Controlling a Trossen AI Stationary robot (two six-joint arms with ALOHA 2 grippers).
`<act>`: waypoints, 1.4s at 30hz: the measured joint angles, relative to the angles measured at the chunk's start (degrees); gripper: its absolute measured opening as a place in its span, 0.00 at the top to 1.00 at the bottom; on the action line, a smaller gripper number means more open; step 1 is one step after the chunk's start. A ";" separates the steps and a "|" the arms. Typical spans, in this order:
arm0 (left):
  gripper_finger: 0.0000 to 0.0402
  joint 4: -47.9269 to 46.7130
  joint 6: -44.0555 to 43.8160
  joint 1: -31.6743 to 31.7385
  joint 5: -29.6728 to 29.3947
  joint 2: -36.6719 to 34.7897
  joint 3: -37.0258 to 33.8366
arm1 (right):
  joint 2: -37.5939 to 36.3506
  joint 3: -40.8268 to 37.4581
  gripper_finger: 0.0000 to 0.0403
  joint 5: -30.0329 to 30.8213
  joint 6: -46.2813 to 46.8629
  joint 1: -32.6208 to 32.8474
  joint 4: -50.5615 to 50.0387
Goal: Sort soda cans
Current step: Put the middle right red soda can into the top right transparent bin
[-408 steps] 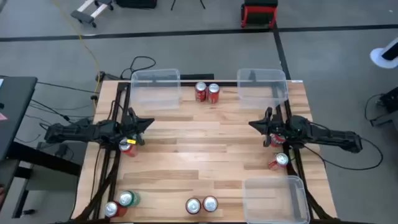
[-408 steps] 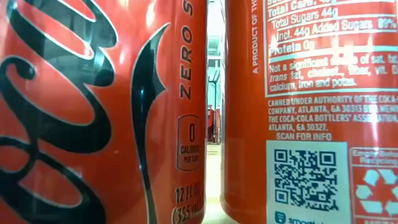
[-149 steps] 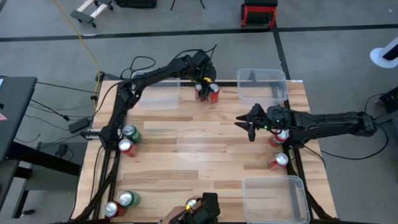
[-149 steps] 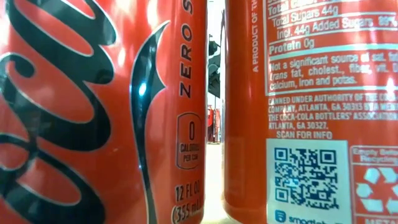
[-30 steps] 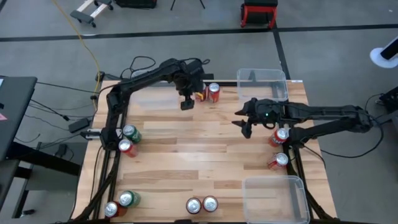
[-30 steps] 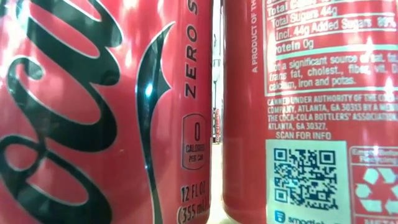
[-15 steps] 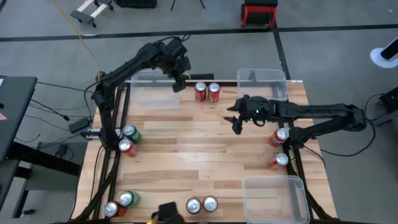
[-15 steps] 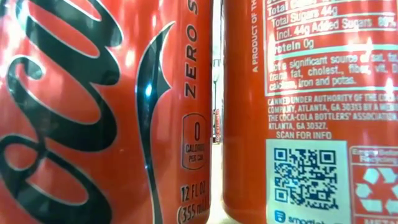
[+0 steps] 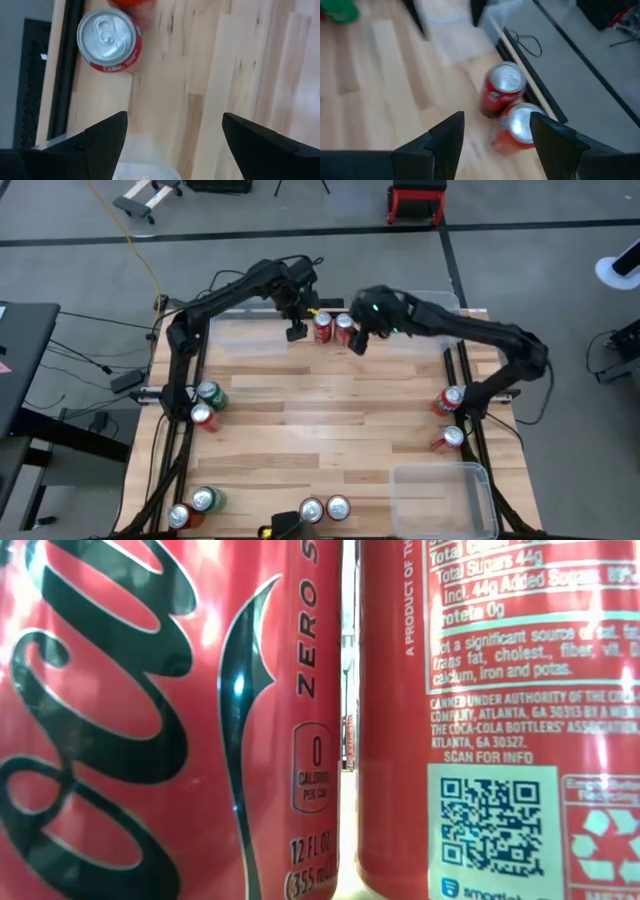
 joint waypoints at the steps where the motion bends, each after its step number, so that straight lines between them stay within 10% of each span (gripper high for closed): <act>1: 0.20 -0.35 0.45 0.07 -0.14 -0.61 0.00 | 1.67 2.16 0.38 -1.14 -0.62 -1.21 -1.53; 13: 0.20 -4.64 -2.66 3.69 -0.79 -9.95 0.00 | 18.28 22.83 0.38 -10.15 -8.47 -10.95 -17.18; 42: 0.20 0.00 -2.68 3.51 -1.67 -14.26 0.00 | 25.14 21.43 0.38 -13.85 2.86 -10.30 -15.41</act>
